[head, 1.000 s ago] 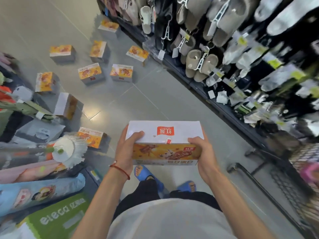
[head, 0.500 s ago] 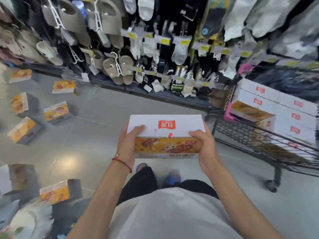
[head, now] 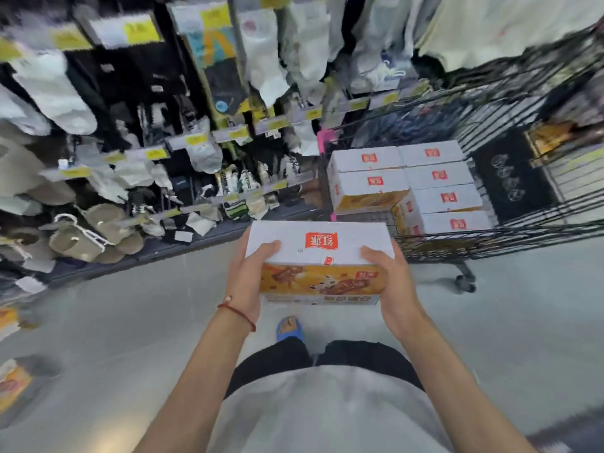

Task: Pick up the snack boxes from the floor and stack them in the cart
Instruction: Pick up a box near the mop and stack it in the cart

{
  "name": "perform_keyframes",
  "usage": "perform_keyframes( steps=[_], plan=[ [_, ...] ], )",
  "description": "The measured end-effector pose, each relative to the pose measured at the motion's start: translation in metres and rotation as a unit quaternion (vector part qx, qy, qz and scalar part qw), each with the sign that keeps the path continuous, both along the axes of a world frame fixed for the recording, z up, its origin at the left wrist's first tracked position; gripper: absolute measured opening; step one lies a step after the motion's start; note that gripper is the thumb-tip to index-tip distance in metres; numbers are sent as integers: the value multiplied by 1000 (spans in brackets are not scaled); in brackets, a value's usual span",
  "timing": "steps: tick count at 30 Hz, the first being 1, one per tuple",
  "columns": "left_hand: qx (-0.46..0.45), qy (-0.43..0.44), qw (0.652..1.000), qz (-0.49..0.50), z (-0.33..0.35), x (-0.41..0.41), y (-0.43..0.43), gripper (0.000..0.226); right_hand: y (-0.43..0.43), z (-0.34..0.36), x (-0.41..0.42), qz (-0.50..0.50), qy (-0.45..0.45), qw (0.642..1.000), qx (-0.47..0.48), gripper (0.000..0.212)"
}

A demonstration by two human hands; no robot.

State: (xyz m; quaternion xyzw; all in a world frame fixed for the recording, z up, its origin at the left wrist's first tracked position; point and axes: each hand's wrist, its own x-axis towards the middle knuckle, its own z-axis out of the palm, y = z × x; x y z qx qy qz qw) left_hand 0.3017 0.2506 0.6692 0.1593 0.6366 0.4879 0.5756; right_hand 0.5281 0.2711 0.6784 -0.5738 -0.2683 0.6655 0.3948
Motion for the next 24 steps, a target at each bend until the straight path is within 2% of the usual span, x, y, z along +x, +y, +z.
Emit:
perform_keyframes(
  steps=[4,7,10,12,16,18,21,24],
  plan=[
    [8,7,998,-55,5,14,56,67,34,1,17,-69,1,998,-1,67],
    [24,19,996,-83,11,34,94,54,60,4,33,-111,-5,994,0,57],
    [19,17,995,-91,12,58,130,55,90,2,55,-120,-11,993,-4,53],
    [16,15,996,-82,10,77,153,60,114,0,73,-112,-12,994,-3,61],
    [-7,21,998,-54,5,120,191,66,163,-15,119,-84,-6,996,-21,52],
    [-16,21,998,-56,2,141,206,70,184,-23,142,-63,-8,998,-30,55],
    [-20,21,999,-40,-7,167,222,59,209,-32,169,-27,-17,999,-43,54],
    [-42,29,998,-44,-16,184,235,61,230,-41,188,3,-24,998,-57,52]
  ],
)
